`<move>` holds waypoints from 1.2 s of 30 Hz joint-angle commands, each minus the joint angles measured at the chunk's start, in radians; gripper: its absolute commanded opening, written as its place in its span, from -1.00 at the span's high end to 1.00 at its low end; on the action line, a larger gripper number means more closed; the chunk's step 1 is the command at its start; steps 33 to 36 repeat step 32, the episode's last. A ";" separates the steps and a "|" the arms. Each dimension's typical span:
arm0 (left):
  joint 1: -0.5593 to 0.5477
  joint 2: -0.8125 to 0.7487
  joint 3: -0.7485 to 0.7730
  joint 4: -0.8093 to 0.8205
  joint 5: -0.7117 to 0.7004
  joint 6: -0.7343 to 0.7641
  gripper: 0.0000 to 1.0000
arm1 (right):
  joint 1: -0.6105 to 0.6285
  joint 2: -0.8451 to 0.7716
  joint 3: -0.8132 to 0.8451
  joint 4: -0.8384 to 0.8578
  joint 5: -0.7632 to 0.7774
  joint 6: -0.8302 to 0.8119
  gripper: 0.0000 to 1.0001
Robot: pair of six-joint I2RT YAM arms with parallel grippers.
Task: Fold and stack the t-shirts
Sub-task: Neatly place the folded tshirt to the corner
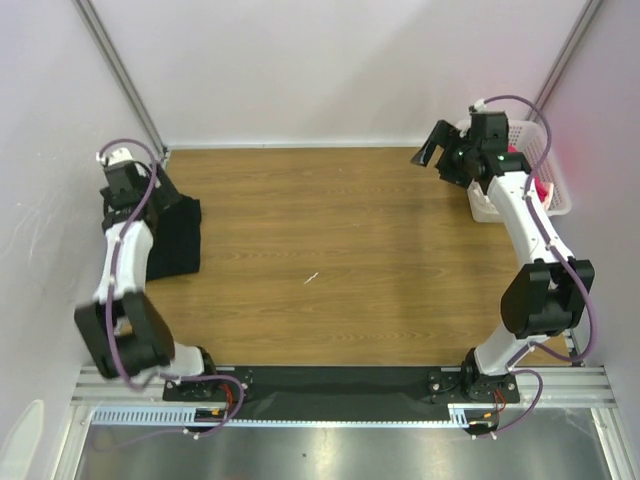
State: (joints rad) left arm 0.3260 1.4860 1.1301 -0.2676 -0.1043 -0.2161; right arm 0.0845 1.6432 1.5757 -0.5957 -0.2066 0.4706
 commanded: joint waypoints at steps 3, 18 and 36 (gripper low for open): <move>-0.096 -0.294 0.043 -0.022 0.130 0.021 -1.00 | -0.052 -0.039 0.122 0.112 -0.102 0.007 -1.00; -0.304 -0.702 -0.300 0.043 0.216 -0.104 -0.99 | -0.061 -0.476 -0.608 0.471 0.142 0.002 -0.99; -0.312 -0.679 -0.291 0.067 0.198 -0.117 -1.00 | -0.069 -0.530 -0.627 0.406 0.161 0.020 -0.99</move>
